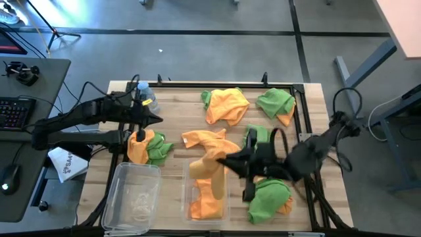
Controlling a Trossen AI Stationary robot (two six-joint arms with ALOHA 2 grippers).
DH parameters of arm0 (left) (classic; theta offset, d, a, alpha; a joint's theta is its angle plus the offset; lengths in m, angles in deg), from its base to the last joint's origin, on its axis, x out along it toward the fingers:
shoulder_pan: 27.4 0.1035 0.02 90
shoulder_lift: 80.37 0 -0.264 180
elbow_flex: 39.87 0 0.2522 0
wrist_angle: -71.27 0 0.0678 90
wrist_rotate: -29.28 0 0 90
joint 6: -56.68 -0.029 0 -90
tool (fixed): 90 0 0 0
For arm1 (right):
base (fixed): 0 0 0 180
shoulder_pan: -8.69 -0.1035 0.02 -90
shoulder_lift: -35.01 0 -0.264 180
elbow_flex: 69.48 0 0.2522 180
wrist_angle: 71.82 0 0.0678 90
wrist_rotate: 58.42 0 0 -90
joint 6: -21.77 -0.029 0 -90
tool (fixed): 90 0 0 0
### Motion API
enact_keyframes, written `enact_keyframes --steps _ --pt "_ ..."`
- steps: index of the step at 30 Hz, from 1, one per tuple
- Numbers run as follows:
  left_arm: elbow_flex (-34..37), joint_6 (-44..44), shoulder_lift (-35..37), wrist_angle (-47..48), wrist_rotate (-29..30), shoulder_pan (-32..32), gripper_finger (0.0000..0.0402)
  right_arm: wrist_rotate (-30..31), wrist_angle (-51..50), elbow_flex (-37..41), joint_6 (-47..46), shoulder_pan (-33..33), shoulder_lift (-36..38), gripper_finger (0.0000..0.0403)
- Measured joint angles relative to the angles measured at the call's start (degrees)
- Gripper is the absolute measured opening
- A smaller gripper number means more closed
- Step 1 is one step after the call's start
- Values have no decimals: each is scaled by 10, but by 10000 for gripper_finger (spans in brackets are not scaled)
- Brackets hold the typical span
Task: Sort microfiber towel by color & place in baskets
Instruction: Put the orange towel into the right transparent bin
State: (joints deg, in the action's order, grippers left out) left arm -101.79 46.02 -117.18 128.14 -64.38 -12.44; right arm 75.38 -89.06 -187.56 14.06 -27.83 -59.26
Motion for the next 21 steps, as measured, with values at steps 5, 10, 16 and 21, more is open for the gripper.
enact_keyframes --steps 5,10,16,21 --pt "0 12 35 0 -3 0 0 31 -35 -50 -24 -21 -65 0" --pt "0 16 60 3 -10 0 0 43 -168 -102 -92 -18 -118 0" --pt "0 25 72 17 -10 0 0 5 -361 -118 -278 7 -149 0" --pt "0 25 72 41 -11 0 0 -94 -460 -118 -353 34 -175 0"
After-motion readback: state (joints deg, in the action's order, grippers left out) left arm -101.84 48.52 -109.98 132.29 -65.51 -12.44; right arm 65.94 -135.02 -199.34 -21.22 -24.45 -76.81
